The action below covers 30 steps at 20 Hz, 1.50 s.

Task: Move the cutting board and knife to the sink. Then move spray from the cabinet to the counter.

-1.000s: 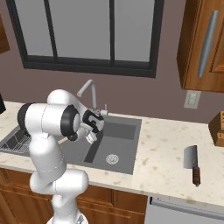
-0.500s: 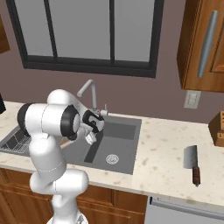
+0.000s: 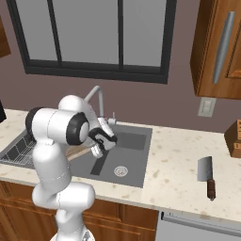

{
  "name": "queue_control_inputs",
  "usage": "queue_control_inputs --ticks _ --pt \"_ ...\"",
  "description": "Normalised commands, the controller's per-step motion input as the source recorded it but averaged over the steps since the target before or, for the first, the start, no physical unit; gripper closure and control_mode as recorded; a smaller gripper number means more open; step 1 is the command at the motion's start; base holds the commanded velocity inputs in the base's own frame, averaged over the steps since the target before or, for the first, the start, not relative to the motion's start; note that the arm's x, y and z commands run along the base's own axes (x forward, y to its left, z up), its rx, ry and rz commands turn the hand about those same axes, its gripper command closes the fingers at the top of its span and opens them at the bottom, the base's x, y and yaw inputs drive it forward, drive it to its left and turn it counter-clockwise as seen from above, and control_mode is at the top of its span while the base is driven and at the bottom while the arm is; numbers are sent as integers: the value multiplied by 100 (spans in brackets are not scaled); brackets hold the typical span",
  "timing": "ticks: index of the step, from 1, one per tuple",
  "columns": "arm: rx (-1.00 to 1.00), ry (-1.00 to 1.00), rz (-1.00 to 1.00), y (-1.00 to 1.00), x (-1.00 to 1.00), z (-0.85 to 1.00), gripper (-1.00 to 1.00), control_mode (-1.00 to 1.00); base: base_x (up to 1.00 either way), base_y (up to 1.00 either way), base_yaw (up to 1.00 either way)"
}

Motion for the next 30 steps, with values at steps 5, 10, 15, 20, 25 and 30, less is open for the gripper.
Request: queue_control_inputs --ticks 5,10,15,20,25,30 --pt "0 29 -3 31 -10 1 -100 -100 0 0 0" --pt "0 6 -1 32 -45 9 -100 -100 0 0 0" --pt "0 0 -2 23 -60 58 -100 -100 0 0 0" --pt "0 0 -3 16 -58 86 -100 -100 0 0 0" --pt "-1 0 0 18 -38 100 -100 -100 0 0 0" --pt "-8 0 0 17 -37 100 -100 -100 0 0 0"
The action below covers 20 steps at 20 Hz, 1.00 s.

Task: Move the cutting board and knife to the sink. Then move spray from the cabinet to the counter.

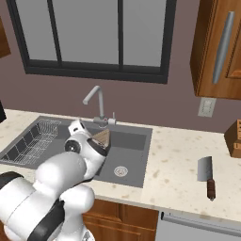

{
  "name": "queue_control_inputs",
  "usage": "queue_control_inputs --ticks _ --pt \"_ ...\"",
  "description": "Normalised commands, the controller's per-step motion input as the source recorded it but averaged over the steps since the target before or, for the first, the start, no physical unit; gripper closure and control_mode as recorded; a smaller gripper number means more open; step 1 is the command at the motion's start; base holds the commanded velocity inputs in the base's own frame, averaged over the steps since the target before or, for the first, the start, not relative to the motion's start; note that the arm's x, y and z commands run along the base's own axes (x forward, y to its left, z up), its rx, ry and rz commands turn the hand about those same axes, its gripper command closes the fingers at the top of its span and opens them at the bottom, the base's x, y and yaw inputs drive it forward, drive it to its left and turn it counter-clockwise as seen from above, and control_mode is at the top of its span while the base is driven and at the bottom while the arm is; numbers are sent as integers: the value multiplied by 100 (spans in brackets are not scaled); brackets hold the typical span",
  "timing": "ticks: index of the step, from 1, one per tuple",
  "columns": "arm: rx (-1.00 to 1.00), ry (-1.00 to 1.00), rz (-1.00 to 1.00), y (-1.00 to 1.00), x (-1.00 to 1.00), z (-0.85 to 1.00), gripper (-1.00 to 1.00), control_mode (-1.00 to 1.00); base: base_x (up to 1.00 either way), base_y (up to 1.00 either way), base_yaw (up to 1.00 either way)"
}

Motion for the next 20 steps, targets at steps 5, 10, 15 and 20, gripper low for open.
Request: queue_control_inputs --ticks 5,10,15,20 --pt "-9 0 0 19 -47 100 -100 -100 0 0 0" --pt "-8 6 0 6 -59 100 -100 -100 0 0 0" --pt "-4 16 -1 0 -75 100 -100 -100 0 0 0" --pt "-4 23 -1 0 -75 100 -100 -100 0 0 0"
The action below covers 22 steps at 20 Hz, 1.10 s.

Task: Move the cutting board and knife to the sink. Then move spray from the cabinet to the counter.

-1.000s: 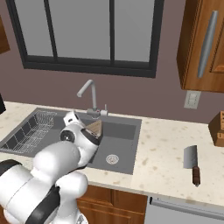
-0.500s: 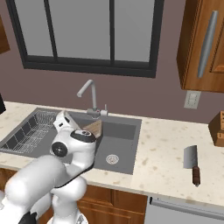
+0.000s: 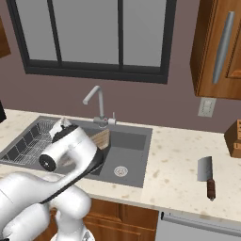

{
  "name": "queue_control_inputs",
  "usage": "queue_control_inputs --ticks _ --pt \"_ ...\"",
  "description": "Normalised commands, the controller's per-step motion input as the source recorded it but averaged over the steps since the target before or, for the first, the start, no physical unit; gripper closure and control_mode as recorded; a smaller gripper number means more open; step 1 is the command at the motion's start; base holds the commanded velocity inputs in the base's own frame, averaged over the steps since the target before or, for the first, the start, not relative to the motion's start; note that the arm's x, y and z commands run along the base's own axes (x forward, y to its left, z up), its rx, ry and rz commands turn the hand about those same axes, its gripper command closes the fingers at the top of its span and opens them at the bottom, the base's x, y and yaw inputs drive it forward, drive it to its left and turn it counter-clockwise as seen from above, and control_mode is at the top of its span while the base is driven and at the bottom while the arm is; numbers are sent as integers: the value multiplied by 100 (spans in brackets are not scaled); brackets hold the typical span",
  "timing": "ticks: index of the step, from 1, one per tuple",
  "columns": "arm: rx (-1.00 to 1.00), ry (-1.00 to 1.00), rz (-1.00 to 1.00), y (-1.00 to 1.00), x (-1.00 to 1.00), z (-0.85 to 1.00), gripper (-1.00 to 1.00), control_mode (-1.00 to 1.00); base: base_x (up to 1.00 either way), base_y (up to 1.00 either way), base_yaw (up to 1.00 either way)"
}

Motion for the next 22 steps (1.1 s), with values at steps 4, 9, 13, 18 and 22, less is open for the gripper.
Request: queue_control_inputs --ticks 4,9,13,18,22 --pt "-3 26 -1 0 -74 100 -100 -100 0 0 0" --pt "-2 31 0 2 -77 100 -100 -100 0 0 0" --pt "-2 33 0 1 -73 100 -100 -100 0 0 0" --pt "-1 32 0 8 -66 100 -100 -100 0 0 0" --pt "8 27 -4 12 -69 100 -100 -100 0 0 0"
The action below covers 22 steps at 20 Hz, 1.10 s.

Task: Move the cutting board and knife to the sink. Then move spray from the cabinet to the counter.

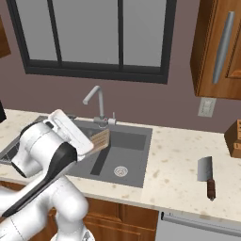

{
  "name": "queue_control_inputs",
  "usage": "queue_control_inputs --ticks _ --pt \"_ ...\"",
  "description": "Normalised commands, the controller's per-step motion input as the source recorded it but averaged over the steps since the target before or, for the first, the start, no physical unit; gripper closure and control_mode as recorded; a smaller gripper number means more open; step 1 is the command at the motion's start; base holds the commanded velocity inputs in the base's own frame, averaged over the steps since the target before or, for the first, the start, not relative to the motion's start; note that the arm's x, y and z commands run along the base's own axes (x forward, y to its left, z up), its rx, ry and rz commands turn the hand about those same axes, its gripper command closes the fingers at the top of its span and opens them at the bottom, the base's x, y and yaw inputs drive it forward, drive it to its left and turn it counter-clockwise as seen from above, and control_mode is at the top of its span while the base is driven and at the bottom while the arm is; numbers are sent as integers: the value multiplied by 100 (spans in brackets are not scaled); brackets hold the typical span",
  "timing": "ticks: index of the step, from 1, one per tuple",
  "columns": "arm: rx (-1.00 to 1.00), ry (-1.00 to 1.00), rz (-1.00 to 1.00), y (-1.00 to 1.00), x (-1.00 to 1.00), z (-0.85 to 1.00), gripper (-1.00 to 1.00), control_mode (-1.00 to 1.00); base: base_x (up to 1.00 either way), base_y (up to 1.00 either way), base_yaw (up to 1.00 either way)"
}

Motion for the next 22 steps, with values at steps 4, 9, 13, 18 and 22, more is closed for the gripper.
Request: queue_control_inputs --ticks 4,9,13,18,22 --pt "28 24 -6 32 -50 100 -100 -100 0 0 0" --pt "48 13 -6 60 -29 87 -100 -100 0 0 0" --pt "66 1 -2 47 -16 67 -100 -100 0 0 0" --pt "89 -15 0 7 -6 25 -100 -100 0 0 0" --pt "100 -42 0 -2 -25 -3 -100 -100 0 0 0"
